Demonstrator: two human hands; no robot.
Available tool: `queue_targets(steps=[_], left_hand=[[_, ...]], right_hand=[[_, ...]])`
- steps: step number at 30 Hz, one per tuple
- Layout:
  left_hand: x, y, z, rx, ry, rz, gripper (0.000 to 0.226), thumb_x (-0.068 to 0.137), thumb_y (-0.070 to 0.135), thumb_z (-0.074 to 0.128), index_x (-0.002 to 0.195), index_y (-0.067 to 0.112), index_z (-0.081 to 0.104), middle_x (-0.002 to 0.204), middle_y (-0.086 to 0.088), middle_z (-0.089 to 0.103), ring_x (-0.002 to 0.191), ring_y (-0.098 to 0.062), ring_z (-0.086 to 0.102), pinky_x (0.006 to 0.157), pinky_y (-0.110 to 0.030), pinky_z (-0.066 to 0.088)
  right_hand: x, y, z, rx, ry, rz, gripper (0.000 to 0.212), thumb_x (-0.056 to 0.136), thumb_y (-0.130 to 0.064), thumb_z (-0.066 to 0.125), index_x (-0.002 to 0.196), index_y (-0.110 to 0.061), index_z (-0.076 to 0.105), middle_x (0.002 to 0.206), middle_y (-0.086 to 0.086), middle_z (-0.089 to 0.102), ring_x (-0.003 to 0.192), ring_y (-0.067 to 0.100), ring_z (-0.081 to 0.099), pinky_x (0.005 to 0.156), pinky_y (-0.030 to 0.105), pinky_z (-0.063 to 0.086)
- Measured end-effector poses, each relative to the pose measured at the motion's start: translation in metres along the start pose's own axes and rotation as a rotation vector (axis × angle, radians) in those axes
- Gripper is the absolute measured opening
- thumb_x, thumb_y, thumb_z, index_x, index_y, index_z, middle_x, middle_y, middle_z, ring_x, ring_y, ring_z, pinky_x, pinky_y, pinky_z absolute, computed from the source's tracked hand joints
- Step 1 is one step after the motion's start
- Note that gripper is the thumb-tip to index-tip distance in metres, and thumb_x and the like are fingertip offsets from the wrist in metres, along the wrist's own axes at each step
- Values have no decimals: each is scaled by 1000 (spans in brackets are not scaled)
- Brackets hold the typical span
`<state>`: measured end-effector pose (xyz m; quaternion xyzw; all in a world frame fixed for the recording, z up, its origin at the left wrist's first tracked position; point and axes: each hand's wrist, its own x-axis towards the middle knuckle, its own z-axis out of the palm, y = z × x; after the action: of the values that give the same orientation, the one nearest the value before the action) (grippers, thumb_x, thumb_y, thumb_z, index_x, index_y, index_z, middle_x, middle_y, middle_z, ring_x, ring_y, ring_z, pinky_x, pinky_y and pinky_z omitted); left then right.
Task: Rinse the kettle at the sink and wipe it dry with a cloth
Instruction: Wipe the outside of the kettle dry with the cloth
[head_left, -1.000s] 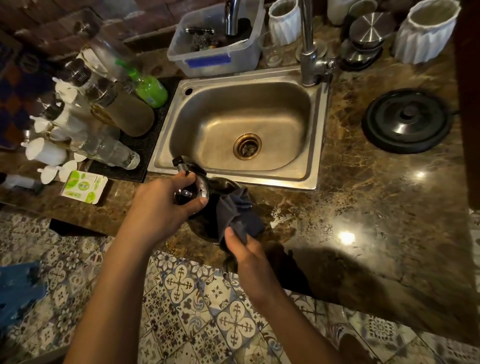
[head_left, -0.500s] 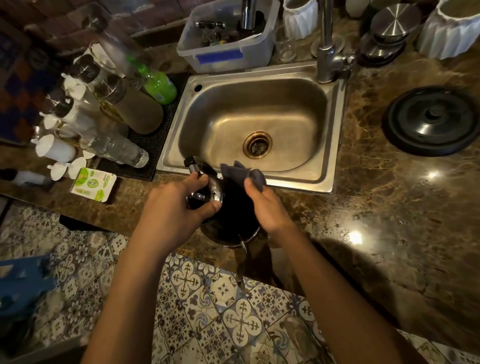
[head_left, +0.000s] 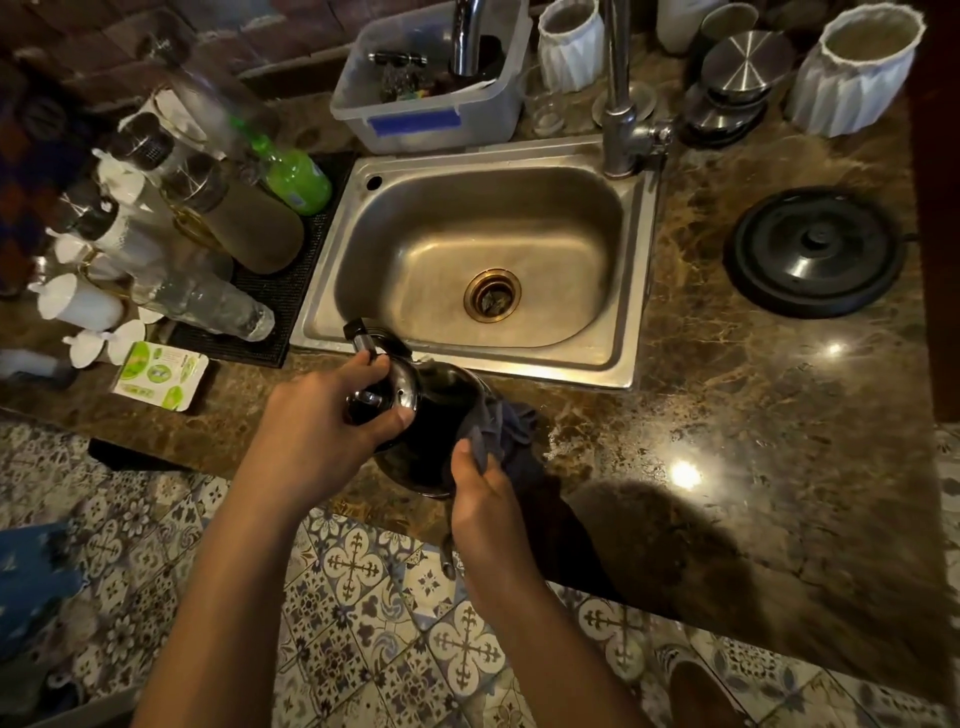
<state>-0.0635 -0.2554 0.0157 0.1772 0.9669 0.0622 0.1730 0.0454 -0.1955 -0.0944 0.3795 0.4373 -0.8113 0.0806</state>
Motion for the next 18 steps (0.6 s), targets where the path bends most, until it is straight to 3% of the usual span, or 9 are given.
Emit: queue_targets(steps=[3,6,8,13,18], left_hand=[[0,0,0,-9,6,6,63,84,40,77,142,25,57,155,6,47,138,-21,51,114,-36,35],[2,0,0,7,3,15,61,84,39,77,141,24,58,154,6,47,137,-20,51,116,-34,33],[3,-1,-1,19,-3,22,60,85,35,77,140,23,59,154,5,47,138,-18,50,115,-30,32],[5,-4,-1,34,-9,34,58,85,35,77,139,25,60,153,5,47,136,-22,53,115,-35,34],[5,-6,1,22,-17,7,63,83,43,77,141,29,56,155,9,45,138,-25,51,118,-48,34]], right_hand=[[-4,-13,10,80,3,49,57,106,-52,43,158,-32,37,163,0,42,144,22,46,119,46,37],[-18,-26,17,65,-70,22,58,103,-59,43,154,-33,42,142,-7,58,125,13,57,113,42,41],[-25,-29,21,46,-112,-34,48,103,-59,43,145,-38,50,136,-10,62,123,9,58,114,39,41],[-20,-36,29,-88,-91,-230,66,92,-70,35,152,-44,44,164,-6,41,154,15,33,127,47,25],[36,-62,15,-279,-134,-196,65,96,-71,33,150,-38,50,162,6,45,154,28,32,127,54,22]])
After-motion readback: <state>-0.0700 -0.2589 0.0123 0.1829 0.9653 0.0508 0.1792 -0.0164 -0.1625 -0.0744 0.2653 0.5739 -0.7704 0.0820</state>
